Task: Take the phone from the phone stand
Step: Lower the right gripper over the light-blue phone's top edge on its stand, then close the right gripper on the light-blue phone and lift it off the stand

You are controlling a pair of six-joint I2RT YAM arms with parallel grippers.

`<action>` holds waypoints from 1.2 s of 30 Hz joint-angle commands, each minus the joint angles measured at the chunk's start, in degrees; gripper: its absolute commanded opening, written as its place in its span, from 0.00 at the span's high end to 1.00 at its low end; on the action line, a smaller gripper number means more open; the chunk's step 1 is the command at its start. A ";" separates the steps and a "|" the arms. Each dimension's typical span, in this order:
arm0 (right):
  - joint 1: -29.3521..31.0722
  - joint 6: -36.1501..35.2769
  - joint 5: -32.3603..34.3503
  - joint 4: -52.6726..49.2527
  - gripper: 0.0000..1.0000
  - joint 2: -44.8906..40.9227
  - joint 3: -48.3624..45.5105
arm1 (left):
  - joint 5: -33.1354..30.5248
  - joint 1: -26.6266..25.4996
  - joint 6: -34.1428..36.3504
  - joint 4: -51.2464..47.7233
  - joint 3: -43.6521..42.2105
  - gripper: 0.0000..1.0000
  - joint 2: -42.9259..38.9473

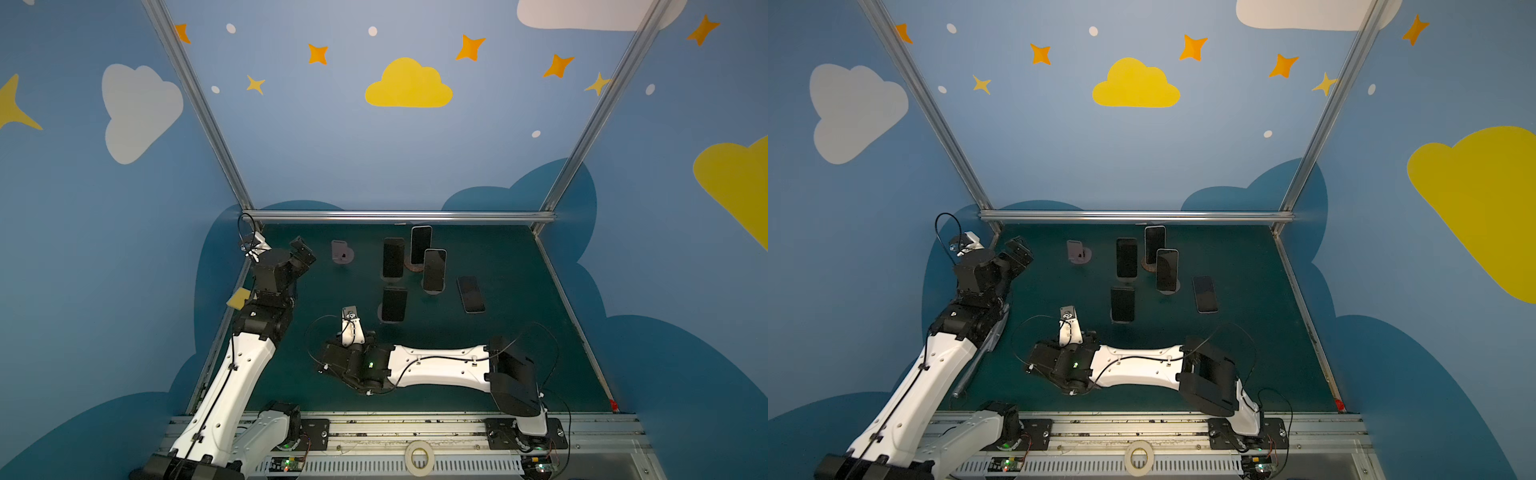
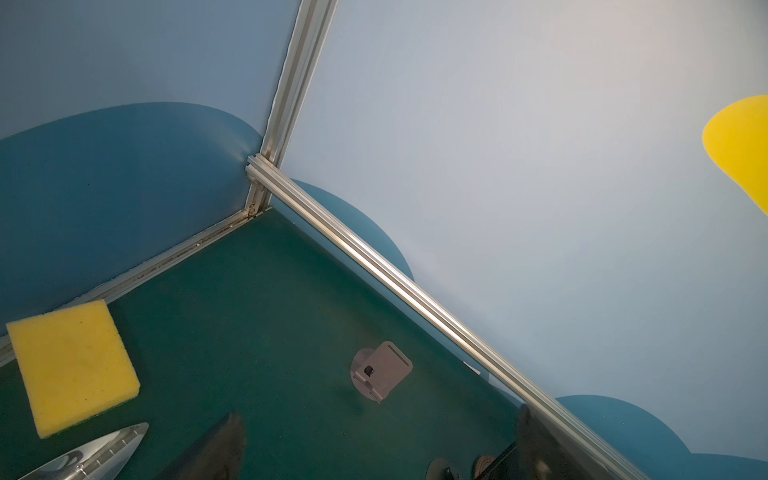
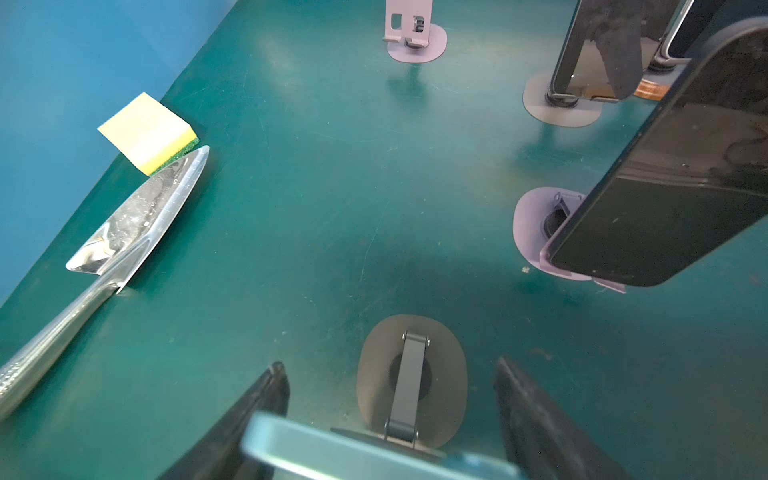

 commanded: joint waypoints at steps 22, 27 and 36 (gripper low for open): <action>1.97 -6.29 6.03 2.23 0.30 -2.07 -0.88 | 1.60 0.18 0.69 1.85 -0.64 0.00 0.09; 2.48 -7.94 6.85 3.32 0.31 -3.27 -1.86 | 1.78 0.18 0.74 1.90 -0.73 0.00 0.18; 2.28 -11.08 6.38 8.83 0.32 -7.19 -6.80 | 2.87 0.19 0.52 2.20 -0.82 0.00 0.01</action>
